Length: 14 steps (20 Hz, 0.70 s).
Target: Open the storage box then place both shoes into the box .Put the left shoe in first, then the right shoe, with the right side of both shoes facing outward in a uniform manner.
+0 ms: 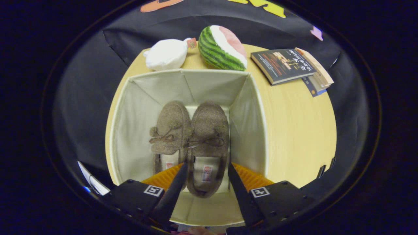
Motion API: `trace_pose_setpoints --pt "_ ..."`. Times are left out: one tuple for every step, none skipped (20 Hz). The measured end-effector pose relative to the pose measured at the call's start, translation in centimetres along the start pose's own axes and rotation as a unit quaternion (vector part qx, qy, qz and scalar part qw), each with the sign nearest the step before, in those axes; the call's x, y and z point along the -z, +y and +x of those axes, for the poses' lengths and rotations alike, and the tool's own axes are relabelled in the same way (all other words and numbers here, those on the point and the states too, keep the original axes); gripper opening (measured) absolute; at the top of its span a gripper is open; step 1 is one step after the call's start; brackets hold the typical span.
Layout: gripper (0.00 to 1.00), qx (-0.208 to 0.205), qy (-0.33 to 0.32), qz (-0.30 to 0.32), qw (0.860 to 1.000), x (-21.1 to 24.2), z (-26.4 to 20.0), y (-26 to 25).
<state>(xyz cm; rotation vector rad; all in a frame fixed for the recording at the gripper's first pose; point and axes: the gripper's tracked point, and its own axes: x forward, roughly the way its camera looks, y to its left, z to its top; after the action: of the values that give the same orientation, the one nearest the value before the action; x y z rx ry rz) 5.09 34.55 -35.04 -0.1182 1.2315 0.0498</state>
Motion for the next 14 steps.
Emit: trace_pose_setpoints --pt "0.86 -0.002 -0.012 0.0 1.0 0.1 -0.9 -0.1" --pt "0.91 -0.003 -0.027 -0.001 1.0 0.2 -1.8 -0.3" --pt "0.93 -0.004 -0.045 -0.002 0.999 0.3 -2.8 -0.5" --pt "0.95 -0.003 -0.064 -0.003 0.998 0.3 -3.9 -1.1" --pt "0.96 -0.001 -0.084 -0.003 0.996 0.2 -5.1 -1.7" --pt "0.97 0.003 -0.107 -0.004 0.994 0.1 -6.5 -2.6" --pt "0.97 0.008 -0.127 -0.004 0.992 0.0 -7.8 -3.4" --pt "0.96 0.011 -0.148 -0.005 0.989 -0.2 -9.2 -4.4" --pt "0.97 0.013 -0.17 -0.004 0.985 -0.3 -10.6 -5.4" --pt "0.97 0.017 -0.193 -0.002 0.981 -0.5 -12.1 -6.6" --pt "0.97 0.016 -0.217 0.003 0.976 -0.6 -13.7 -7.5" --pt "0.97 0.012 -0.243 0.012 0.97 -0.8 -15.5 -8.6" --pt "0.96 0.009 -0.271 0.02 0.962 -1.0 -17.4 -9.5" --pt "0.96 0.014 -0.297 0.025 0.954 -1.2 -19.3 -11.0"
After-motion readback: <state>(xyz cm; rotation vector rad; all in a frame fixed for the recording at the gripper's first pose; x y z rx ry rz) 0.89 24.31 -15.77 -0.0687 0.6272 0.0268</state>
